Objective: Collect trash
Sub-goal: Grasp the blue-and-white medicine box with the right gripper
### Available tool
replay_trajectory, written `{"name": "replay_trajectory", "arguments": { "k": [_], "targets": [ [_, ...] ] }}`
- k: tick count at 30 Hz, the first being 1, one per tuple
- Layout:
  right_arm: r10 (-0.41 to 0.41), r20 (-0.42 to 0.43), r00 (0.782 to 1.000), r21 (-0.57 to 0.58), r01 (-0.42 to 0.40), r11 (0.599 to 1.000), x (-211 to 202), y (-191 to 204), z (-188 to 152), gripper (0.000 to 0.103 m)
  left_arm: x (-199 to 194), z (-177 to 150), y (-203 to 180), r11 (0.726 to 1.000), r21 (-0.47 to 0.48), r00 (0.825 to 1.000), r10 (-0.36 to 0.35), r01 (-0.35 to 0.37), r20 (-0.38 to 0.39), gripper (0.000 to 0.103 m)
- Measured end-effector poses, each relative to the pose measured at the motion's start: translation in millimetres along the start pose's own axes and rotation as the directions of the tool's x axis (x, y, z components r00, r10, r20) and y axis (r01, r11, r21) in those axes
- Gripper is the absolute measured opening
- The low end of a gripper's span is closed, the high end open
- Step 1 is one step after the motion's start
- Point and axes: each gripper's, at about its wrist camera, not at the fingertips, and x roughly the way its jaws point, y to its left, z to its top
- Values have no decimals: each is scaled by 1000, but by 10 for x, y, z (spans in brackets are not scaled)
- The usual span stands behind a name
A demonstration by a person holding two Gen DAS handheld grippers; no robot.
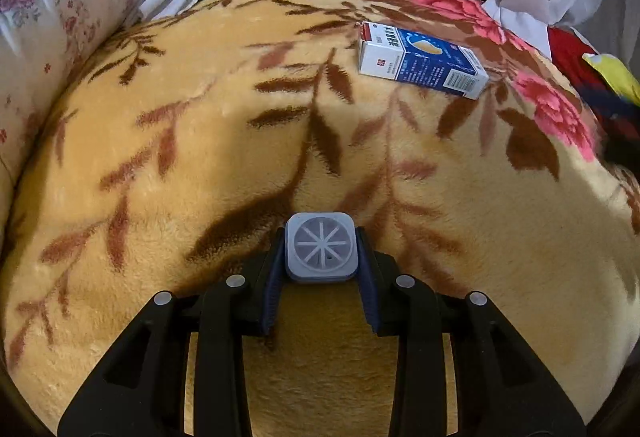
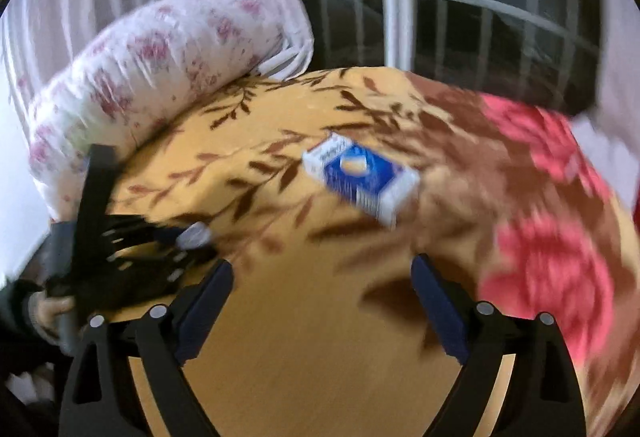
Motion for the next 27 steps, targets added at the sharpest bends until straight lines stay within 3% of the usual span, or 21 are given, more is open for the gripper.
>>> {"name": "replay_trajectory", "arguments": {
  "k": [3, 7, 14, 17, 20, 24, 27],
  "targets": [
    [-26, -49, 998, -126, 20, 992, 425, -50, 366, 91, 9, -10, -13, 1000, 1, 1000, 3, -3, 4, 32],
    [-22, -106, 994, -224, -2, 975, 869, -93, 611, 91, 11, -19, -28, 1000, 1, 1000, 8, -8, 13, 32],
    [-6, -221, 975, -276, -57, 960, 1508, -83, 739, 88, 21, -35, -16, 1000, -9, 1000, -3, 3, 22, 32],
    [7, -283, 959, -248, -80, 966, 1671, -132, 705, 76, 32, -29, 2, 1000, -17, 1000, -14, 14, 21, 32],
    [-7, -274, 962, -218, -55, 974, 1604, -97, 680, 64, 33, -32, 0, 1000, -17, 1000, -13, 14, 21, 32],
    [-66, -260, 963, -160, 25, 987, 1442, -49, 604, 57, 36, -32, 1, 1000, -18, 1000, -14, 14, 22, 32],
    [-62, -259, 964, -29, 57, 998, 1226, -61, 437, 56, 38, -29, -2, 1000, -17, 1000, -14, 14, 22, 32]
  ]
}}
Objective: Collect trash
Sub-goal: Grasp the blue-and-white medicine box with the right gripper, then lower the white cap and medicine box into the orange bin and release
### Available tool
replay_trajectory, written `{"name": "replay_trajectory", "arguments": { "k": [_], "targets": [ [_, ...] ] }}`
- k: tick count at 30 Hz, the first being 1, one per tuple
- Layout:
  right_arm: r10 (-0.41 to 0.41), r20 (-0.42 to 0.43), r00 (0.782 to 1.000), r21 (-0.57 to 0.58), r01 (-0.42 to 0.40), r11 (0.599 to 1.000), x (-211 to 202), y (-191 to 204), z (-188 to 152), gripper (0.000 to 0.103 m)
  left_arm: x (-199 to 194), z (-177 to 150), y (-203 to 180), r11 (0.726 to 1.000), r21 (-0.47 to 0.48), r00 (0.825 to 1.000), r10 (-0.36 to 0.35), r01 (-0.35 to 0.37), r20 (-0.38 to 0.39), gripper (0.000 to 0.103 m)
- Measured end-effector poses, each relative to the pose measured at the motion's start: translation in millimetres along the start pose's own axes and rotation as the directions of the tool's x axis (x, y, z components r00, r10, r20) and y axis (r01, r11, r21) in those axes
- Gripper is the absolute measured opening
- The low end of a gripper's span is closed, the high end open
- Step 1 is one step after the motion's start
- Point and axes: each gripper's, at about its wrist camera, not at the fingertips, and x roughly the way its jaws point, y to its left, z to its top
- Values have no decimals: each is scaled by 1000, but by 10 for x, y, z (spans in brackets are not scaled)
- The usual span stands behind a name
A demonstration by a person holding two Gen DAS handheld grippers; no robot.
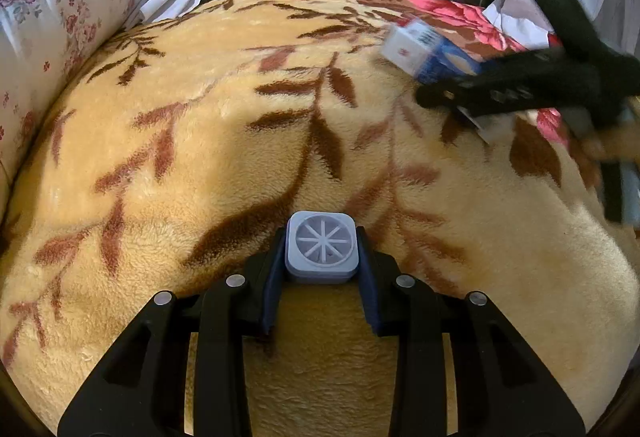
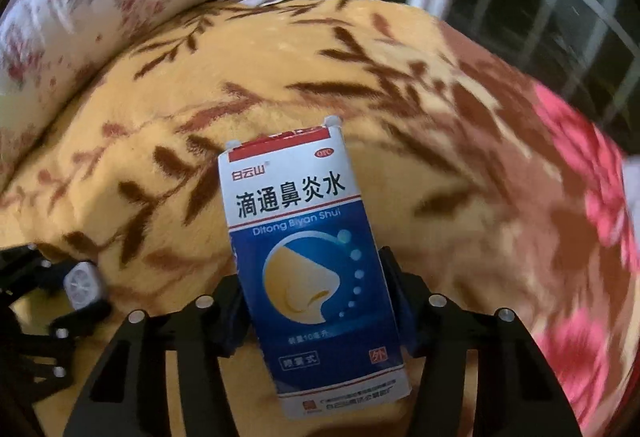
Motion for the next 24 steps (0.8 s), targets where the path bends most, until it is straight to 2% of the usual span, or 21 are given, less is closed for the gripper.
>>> {"name": "replay_trajectory", "arguments": {
  "k": [4, 7, 10, 15, 17, 19, 20, 21, 24],
  "targets": [
    [77, 2, 997, 174, -77, 982, -201, -67, -354, 56, -2, 1, 1, 1000, 3, 1000, 3, -3, -1, 32],
    [121, 35, 992, 333, -126, 934, -419, -64, -736, 56, -12, -1, -6, 1000, 8, 1000, 15, -15, 0, 32],
    [139, 100, 985, 424, -168, 890, -676, 13, -1073, 56, -22, -7, -19, 999, 14, 1000, 28, -28, 2, 32],
    [101, 225, 969, 441, -194, 876, -1162, 334, -1531, 56, -112, -20, -32, 999, 14, 999, 33, -33, 33, 32],
    [108, 267, 958, 458, -225, 860, -1323, 469, -1746, 56, -277, -47, -35, 1000, 7, 998, 29, -30, 61, 32],
    [81, 286, 955, 467, -212, 858, -1449, 574, -1940, 56, -464, -111, -45, 1000, -16, 998, -2, 4, 70, 32],
    [73, 293, 953, 465, -209, 860, -1514, 635, -2041, 56, -620, -194, -71, 999, -28, 997, -42, 44, 71, 32],
    [65, 302, 951, 460, -205, 864, -1610, 739, -2176, 56, -724, -254, -110, 998, -25, 996, -52, 54, 72, 32],
    [44, 330, 943, 431, -192, 882, -1845, 966, -2480, 57, -1164, -622, -284, 998, 26, 993, -53, 51, 101, 32]
  ]
}}
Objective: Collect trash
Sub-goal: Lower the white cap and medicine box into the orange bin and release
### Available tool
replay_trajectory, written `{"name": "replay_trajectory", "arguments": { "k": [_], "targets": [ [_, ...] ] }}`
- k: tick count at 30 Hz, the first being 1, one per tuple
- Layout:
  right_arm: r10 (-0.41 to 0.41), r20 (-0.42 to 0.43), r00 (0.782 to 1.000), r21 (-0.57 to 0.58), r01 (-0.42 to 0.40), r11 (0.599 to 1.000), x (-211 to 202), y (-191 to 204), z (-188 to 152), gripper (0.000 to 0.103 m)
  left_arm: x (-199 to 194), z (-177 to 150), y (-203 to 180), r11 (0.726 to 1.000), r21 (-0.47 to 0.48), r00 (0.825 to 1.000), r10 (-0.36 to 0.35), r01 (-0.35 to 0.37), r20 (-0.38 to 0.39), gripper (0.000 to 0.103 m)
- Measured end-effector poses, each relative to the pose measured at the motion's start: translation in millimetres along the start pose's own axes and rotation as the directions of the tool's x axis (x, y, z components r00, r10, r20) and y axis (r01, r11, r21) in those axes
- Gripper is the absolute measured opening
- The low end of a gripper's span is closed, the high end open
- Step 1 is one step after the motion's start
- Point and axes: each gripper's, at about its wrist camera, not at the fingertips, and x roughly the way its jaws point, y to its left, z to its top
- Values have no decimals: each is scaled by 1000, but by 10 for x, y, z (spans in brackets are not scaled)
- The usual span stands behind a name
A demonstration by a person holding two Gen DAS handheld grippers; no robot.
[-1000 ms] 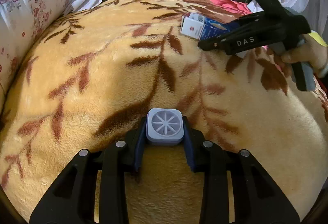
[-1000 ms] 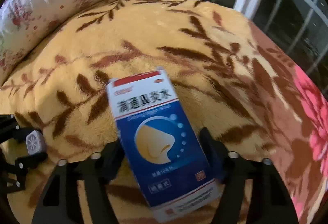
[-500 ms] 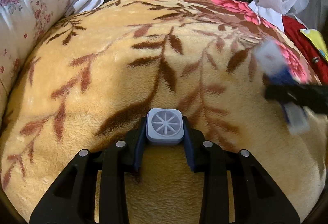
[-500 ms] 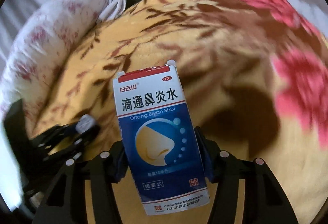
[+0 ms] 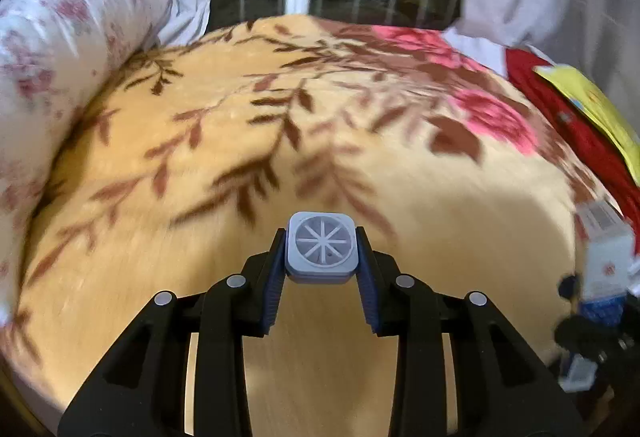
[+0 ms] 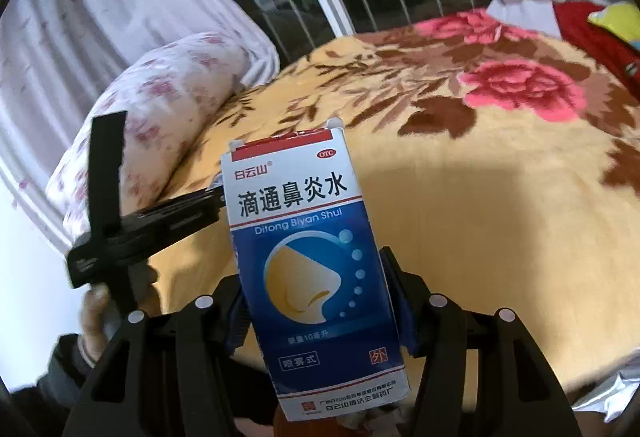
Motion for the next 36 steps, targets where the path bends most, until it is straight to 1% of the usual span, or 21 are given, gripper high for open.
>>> {"name": "replay_trajectory", "arguments": {
  "k": [2, 3, 6, 9, 11, 12, 14, 17, 20, 24, 26, 27, 28, 29, 30, 36],
  "targets": [
    [-9, 13, 1000, -23, 9, 1000, -177, 66, -224, 57, -238, -248, -107, 1000, 31, 1000, -3, 3, 6, 32],
    [-9, 10, 1000, -27, 9, 1000, -232, 85, -324, 57, -363, -428, -176, 999, 50, 1000, 3, -3, 3, 32],
    [-5, -33, 999, -28, 4, 1000, -364, 100, -694, 57, -540, -871, -284, 997, 71, 1000, 14, -12, -26, 32],
    [-18, -82, 996, -28, 16, 999, -354, 81, -957, 57, -552, -1248, -350, 997, 79, 998, 2, 3, -60, 32],
    [-24, -136, 990, -19, 22, 1000, -282, 54, -1142, 57, -500, -1440, -395, 995, 97, 997, 14, -6, -79, 32],
    [-30, -154, 988, -13, 29, 1000, -251, 35, -1215, 57, -447, -1552, -416, 994, 111, 995, 23, -12, -98, 32],
    [-48, -197, 979, -10, 47, 999, -173, 1, -1364, 57, -313, -1754, -425, 995, 104, 987, 9, 7, -158, 32],
    [-59, -254, 965, 7, 63, 998, -27, -49, -1516, 57, -109, -1901, -420, 996, 89, 972, 2, 19, -234, 32],
    [-55, -313, 948, 26, 67, 997, 132, -81, -1629, 57, 11, -1935, -407, 996, 88, 963, 4, 21, -271, 32],
    [-57, -340, 939, 25, 70, 997, 222, -77, -1645, 57, 112, -1964, -400, 996, 87, 954, 3, 24, -300, 32],
    [-67, -357, 932, 23, 81, 996, 281, -89, -1655, 59, 172, -1975, -381, 996, 82, 947, 2, 26, -321, 32],
    [-74, -370, 926, 24, 89, 996, 313, -94, -1656, 59, 191, -1992, -382, 996, 81, 943, 9, 19, -331, 36],
    [-80, -378, 923, 28, 98, 995, 333, -106, -1661, 63, 212, -1996, -379, 996, 83, 940, 15, 14, -341, 43],
    [-83, -381, 921, 33, 104, 994, 352, -114, -1674, 64, 237, -2003, -370, 996, 86, 937, 29, 1, -348, 61],
    [-83, -383, 920, 37, 105, 994, 360, -117, -1680, 64, 242, -2004, -361, 996, 86, 937, 38, -8, -347, 69],
    [-96, -369, 924, 36, 117, 992, 326, -122, -1679, 69, 270, -2038, -331, 997, 73, 934, 28, -2, -356, 69]
  ]
}}
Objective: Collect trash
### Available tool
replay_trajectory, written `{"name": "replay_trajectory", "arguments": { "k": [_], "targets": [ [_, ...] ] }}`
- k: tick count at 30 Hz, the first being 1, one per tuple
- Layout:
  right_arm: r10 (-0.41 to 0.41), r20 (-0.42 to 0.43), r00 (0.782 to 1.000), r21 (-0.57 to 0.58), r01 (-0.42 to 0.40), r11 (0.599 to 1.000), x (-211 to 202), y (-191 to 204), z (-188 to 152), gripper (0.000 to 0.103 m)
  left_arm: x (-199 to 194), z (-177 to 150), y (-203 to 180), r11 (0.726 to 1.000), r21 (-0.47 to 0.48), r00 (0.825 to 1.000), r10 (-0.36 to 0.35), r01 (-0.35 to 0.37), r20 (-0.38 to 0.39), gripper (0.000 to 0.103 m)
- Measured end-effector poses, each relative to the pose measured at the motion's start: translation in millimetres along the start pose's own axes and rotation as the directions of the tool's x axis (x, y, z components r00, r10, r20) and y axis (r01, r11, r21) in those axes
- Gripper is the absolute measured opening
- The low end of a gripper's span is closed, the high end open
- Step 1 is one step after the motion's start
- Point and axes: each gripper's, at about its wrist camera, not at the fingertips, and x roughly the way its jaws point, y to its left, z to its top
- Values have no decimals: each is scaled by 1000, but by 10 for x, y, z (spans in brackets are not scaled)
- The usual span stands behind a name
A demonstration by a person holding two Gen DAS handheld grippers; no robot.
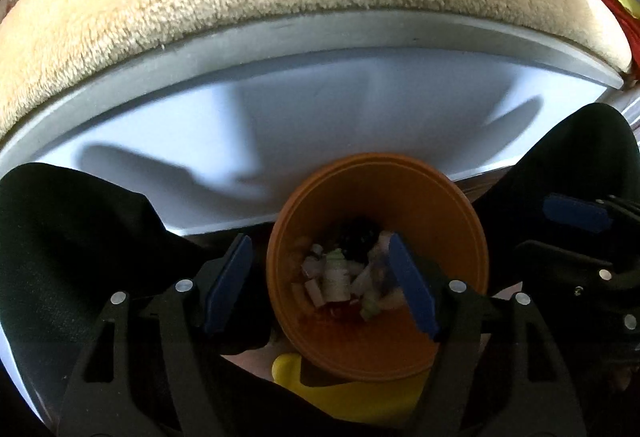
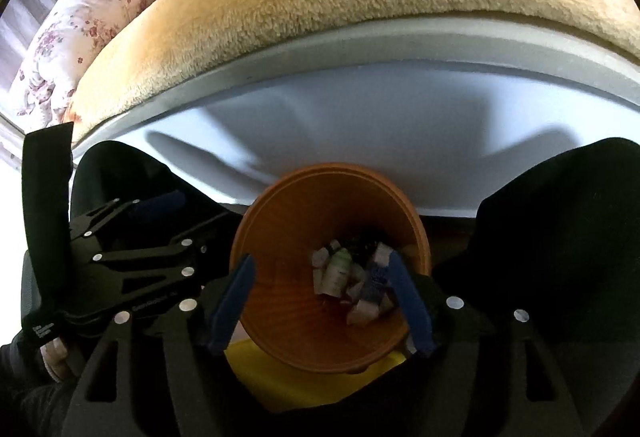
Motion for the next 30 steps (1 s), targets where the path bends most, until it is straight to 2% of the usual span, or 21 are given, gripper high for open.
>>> {"name": "replay_trajectory", "arguments": {
  "k": [4, 7, 10, 13, 15, 17, 20, 25, 30],
  "targets": [
    [-7, 17, 1000, 2, 7, 1000, -73, -42, 0, 71, -29, -12, 14, 1000, -8, 1000, 6, -6, 9, 69],
    [-23, 53, 998, -4, 23, 1000, -183, -34, -20, 80, -116, -4, -34, 1000, -11, 999, 11, -10, 39, 70],
    [-64, 120, 991, -14, 66, 998, -311, 34, -25, 89, -279, -6, -45, 1000, -10, 994, 24, -23, 106, 77],
    [-108, 219, 970, -11, 113, 994, -522, 82, -39, 98, -534, 17, -25, 999, -20, 979, 29, -26, 202, 81],
    [-144, 303, 942, -5, 153, 988, -696, 122, -33, 98, -727, 39, 10, 999, -40, 963, 24, -14, 269, 91],
    [-160, 369, 916, 2, 172, 985, -851, 160, -13, 98, -891, 62, 31, 998, -66, 947, 38, -18, 319, 92],
    [-177, 412, 894, 26, 183, 983, -954, 152, 25, 98, -1067, 128, 53, 996, -83, 932, 38, -9, 359, 92],
    [-206, 437, 875, 60, 200, 978, -1009, 176, -20, 98, -1202, 131, 52, 994, -107, 916, 72, -32, 395, 93],
    [-205, 438, 875, 84, 188, 979, -1020, 149, -75, 98, -1190, 117, 71, 992, -124, 917, 84, -38, 389, 93]
  ]
}}
